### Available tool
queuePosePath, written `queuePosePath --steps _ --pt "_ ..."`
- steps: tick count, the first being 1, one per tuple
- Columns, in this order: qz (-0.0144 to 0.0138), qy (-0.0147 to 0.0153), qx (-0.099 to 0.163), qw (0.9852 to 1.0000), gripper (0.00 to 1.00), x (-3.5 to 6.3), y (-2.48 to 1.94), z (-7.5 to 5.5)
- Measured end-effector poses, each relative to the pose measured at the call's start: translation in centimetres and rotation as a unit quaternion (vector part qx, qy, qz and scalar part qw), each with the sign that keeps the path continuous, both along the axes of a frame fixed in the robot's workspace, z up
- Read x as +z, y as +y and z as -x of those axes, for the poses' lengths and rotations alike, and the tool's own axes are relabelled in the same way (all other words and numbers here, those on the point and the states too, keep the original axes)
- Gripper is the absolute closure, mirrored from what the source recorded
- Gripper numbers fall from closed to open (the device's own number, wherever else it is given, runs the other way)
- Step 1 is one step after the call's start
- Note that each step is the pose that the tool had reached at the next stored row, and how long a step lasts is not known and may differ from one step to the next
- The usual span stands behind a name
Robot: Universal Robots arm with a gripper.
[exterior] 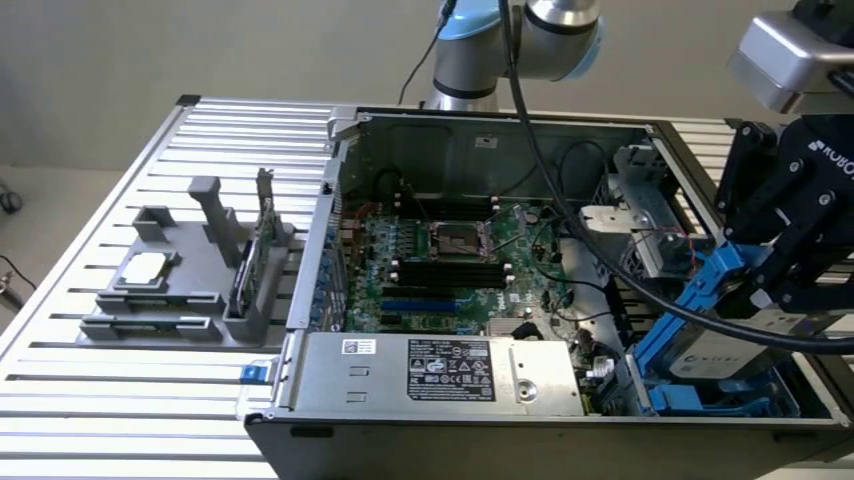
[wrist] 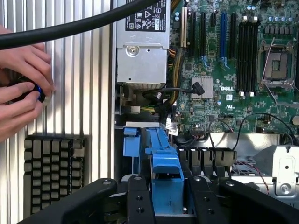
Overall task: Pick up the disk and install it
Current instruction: 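Insert the disk into the insertion slot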
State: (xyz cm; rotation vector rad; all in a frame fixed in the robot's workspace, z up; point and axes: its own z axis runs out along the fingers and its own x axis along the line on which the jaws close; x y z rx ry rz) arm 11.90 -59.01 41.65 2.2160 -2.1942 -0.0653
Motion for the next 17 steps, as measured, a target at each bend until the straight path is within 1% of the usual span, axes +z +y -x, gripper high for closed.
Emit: queuePosePath --steps 1,2,6,9,16,17 --pt "0.0 0.0 0.0 1.0 0.66 -0.05 0.0 0.0" --pt "0.0 0.0 0.0 1.0 0.59 -0.1 0.0 0.0" --pt "-0.0002 0.0 0.0 1.0 0.59 -0.28 0.03 0.0" --pt "0.0001 0.0 0.0 1.0 0.59 -0.29 0.15 -0.05" --pt "0.0002 -0.0004 0.0 1.0 0.59 -0.42 0.32 -0.68" --pt "0.0001 -0.0005 0.0 1.0 0.61 -0.46 0.34 -0.76"
